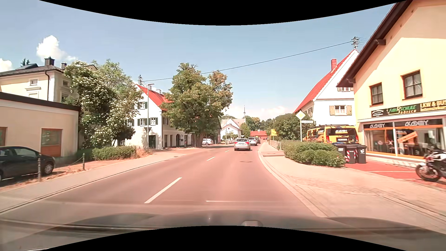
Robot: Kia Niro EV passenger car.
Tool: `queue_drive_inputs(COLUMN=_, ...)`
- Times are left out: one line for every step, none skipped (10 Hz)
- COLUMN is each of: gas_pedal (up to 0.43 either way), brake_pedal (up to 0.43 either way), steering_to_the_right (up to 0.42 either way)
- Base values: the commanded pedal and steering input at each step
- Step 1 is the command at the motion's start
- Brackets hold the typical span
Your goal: Follow the waypoints while adhering to traffic rules and regulations
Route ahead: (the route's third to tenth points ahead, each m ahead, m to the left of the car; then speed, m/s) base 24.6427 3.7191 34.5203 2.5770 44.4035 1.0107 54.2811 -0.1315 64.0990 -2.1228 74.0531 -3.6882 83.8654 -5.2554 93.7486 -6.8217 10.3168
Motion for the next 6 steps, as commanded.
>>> queue_drive_inputs(gas_pedal=0.079, brake_pedal=0.000, steering_to_the_right=0.005)
queue_drive_inputs(gas_pedal=0.079, brake_pedal=0.000, steering_to_the_right=0.014)
queue_drive_inputs(gas_pedal=0.079, brake_pedal=0.000, steering_to_the_right=0.019)
queue_drive_inputs(gas_pedal=0.079, brake_pedal=0.000, steering_to_the_right=0.020)
queue_drive_inputs(gas_pedal=0.079, brake_pedal=0.000, steering_to_the_right=0.020)
queue_drive_inputs(gas_pedal=0.087, brake_pedal=0.000, steering_to_the_right=0.020)
